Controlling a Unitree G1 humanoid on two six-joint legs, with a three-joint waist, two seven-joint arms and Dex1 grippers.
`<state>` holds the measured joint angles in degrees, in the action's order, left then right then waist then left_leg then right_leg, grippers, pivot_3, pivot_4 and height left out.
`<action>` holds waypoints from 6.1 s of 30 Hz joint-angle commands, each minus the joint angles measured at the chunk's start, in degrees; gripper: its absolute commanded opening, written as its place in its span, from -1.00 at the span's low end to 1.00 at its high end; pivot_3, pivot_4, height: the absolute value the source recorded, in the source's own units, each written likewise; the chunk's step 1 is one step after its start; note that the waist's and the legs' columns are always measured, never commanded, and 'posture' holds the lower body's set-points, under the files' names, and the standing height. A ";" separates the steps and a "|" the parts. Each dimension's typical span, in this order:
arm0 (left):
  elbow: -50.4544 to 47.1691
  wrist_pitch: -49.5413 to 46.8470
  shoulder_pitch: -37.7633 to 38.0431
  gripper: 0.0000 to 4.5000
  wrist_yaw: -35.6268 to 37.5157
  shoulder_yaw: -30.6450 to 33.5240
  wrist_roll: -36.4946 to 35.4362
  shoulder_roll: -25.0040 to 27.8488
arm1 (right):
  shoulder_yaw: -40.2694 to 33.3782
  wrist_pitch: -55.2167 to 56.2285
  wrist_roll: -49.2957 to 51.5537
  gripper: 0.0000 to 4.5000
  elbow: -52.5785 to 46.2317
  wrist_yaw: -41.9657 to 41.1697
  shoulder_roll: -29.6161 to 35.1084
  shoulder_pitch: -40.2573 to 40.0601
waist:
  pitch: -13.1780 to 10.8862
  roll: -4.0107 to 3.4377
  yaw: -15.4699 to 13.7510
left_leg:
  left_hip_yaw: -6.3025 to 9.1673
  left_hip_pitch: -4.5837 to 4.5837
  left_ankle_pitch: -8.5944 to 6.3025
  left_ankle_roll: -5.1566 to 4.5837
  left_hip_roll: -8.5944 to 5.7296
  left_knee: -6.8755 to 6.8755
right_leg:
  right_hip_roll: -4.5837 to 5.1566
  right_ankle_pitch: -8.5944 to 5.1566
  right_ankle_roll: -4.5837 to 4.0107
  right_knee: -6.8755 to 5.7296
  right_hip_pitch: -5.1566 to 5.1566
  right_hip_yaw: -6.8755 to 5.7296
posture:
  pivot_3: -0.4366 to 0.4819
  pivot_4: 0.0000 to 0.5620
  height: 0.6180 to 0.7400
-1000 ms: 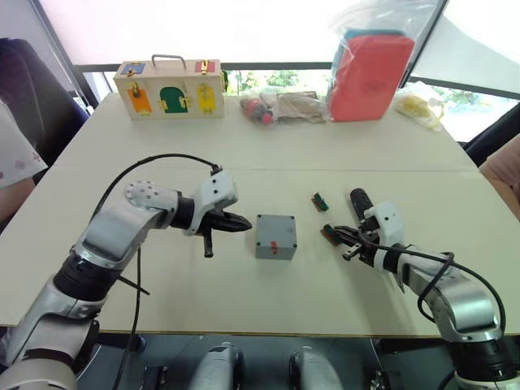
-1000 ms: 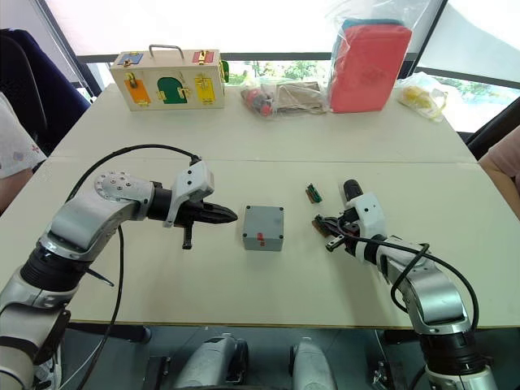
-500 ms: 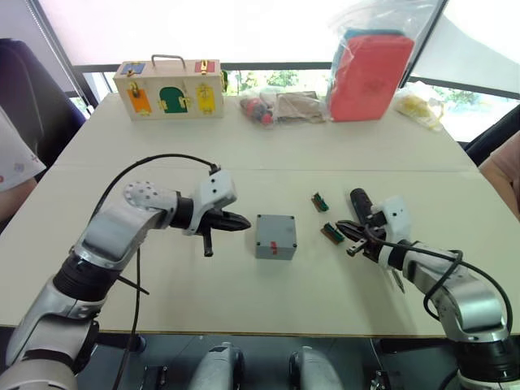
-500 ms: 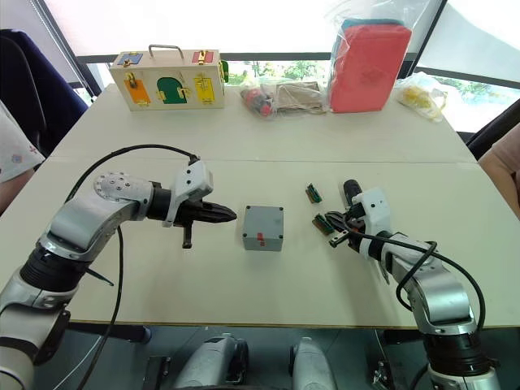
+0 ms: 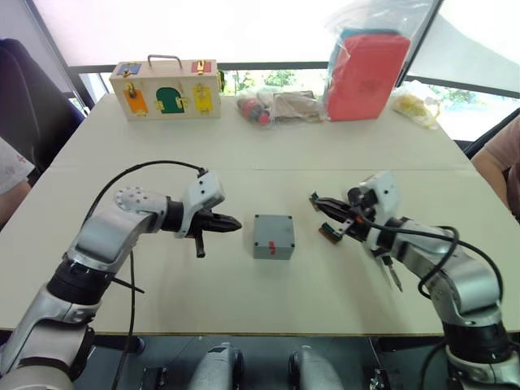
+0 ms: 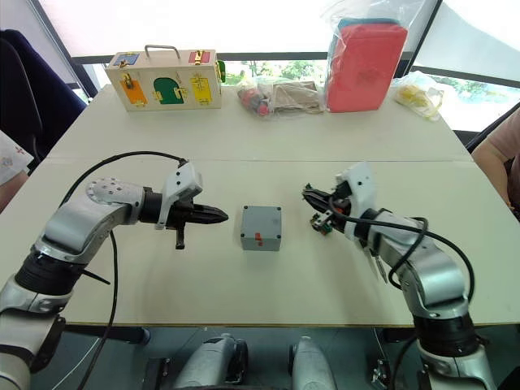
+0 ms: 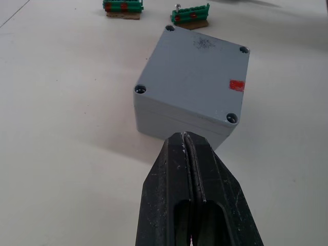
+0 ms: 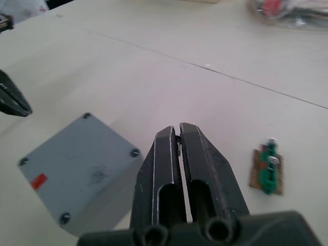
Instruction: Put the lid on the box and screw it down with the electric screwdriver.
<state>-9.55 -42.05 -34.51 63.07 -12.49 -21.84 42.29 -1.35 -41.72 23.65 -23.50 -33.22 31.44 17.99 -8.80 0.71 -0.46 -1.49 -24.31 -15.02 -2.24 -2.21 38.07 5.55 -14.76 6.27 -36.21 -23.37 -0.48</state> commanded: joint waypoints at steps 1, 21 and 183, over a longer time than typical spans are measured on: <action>-3.25 -0.80 0.52 -1.00 -0.97 2.10 -0.68 0.96 | 2.49 2.27 -0.91 -0.97 1.60 -0.87 -1.15 2.37 | 0.00 0.00 -0.27 | 0.00 0.00 0.00 0.00 -0.01 0.00 | 0.01 0.00 0.00 0.00 0.00 0.00 | -0.05 -0.47 1.00; -5.18 -2.68 1.47 -1.00 -4.12 2.69 -1.75 0.82 | 6.26 5.85 -3.73 -0.97 5.82 -2.47 -1.93 2.37 | 0.00 0.00 -0.15 | 0.00 0.00 0.00 0.01 -0.03 0.02 | 0.01 0.00 0.00 -0.01 0.01 0.00 | -0.05 -0.47 1.00; 9.20 8.68 -5.05 -1.00 0.47 -8.99 8.25 -11.18 | -5.31 9.71 6.42 -0.19 3.10 9.05 -17.32 6.23 | -0.39 -0.70 1.08 | -0.11 -0.83 0.28 0.32 -0.01 0.17 | -0.15 0.11 -0.13 -0.80 -1.08 0.05 | -0.05 -0.47 1.00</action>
<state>-0.20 -32.26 -40.70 63.51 -21.13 -14.40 30.87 -6.44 -34.82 30.62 -19.26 -24.04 13.74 23.40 -9.19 0.01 0.62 -1.60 -25.13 -14.74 -1.93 -2.22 38.24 5.40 -14.64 6.15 -37.01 -24.45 -0.43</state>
